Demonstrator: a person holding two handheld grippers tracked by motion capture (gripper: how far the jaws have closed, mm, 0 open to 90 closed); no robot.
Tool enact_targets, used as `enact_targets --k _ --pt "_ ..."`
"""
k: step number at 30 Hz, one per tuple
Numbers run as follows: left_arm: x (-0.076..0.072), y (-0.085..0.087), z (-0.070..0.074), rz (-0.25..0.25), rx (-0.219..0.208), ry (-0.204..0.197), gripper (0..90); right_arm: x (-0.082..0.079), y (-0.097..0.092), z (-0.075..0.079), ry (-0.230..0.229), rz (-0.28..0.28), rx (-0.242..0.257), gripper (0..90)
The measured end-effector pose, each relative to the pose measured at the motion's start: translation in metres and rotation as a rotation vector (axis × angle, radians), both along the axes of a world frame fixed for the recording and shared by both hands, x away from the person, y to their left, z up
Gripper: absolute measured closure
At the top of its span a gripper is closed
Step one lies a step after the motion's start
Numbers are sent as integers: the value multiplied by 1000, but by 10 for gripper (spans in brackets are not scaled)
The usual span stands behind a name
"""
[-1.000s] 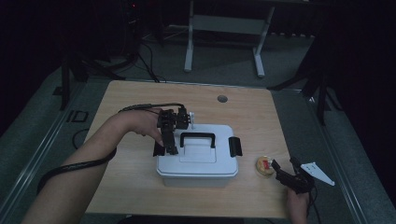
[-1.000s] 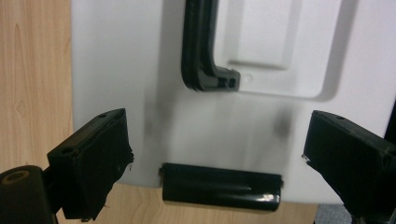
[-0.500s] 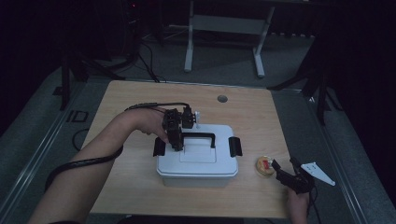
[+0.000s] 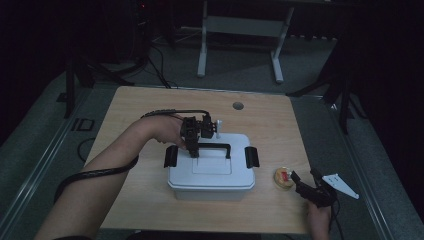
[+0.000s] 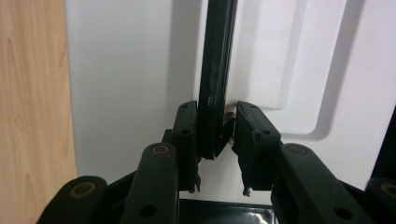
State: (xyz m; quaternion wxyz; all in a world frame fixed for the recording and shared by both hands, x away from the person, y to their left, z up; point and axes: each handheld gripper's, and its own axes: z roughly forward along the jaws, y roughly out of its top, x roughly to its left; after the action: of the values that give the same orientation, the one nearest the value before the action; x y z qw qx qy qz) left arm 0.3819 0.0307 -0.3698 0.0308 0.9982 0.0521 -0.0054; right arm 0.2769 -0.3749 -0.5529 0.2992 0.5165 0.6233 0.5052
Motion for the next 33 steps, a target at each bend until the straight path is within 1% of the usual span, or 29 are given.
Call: enact_targets --k 1,2,3,4,5,9,18,20,25,26,27,33 --pt "-1 -1 0 -6 0 2 745 0 0 0 1 0 0 132" --pt "-2 -2 0 -14 3 -1 756 0 0 0 1 0 0 132" --pt "-2 -2 0 -17 5 11 783 0 0 0 1 0 0 132" --pt "-3 -3 -1 -26 6 15 822 0 0 0 0 0 1 132" --pt "-4 -4 -1 -31 11 9 825 0 0 0 0 0 1 132" --pt "-4 -4 -1 -38 14 10 833 0 0 0 1 3 1 132" --pt "-3 -3 1 -30 1 17 837 0 0 0 3 4 2 132" --pt "-3 -4 1 -29 6 16 837 0 0 0 2 3 2 132" --pt "-5 -6 6 -34 8 7 838 0 0 0 4 3 3 132" --pt "-6 -6 7 -41 9 4 837 0 0 0 4 3 3 132" --pt "-7 -6 8 -42 2 3 838 0 0 0 4 3 3 132" --pt "-8 -1 15 -35 -7 -2 838 0 0 0 4 4 2 133"
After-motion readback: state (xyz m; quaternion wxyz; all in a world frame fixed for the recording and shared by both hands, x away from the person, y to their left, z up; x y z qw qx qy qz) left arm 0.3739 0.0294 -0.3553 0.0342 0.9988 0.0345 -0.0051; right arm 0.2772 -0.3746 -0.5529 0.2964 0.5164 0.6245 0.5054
